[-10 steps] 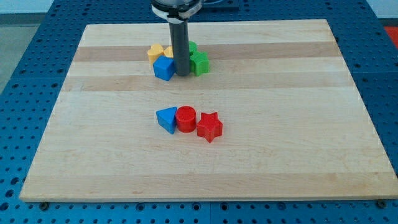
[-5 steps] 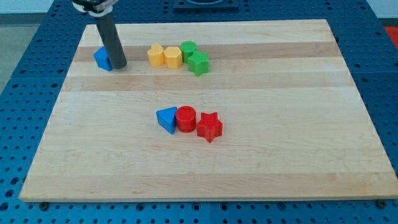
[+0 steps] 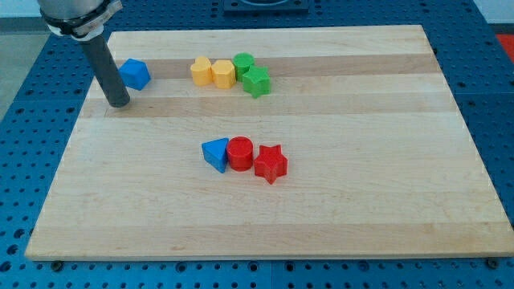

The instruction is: Move the blue cube to the top left side of the board

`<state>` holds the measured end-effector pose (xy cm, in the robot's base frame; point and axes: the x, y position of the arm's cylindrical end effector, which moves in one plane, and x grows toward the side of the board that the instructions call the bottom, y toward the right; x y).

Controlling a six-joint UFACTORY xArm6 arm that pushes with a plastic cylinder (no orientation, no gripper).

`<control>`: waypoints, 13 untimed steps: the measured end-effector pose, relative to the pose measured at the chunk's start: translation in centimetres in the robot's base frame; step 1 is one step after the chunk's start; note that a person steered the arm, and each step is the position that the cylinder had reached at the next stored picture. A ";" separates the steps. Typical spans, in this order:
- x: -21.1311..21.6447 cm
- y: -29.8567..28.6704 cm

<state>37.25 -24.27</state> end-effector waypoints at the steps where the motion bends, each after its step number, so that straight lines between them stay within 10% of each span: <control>1: -2.9 -0.6; 13: -10.1 6.2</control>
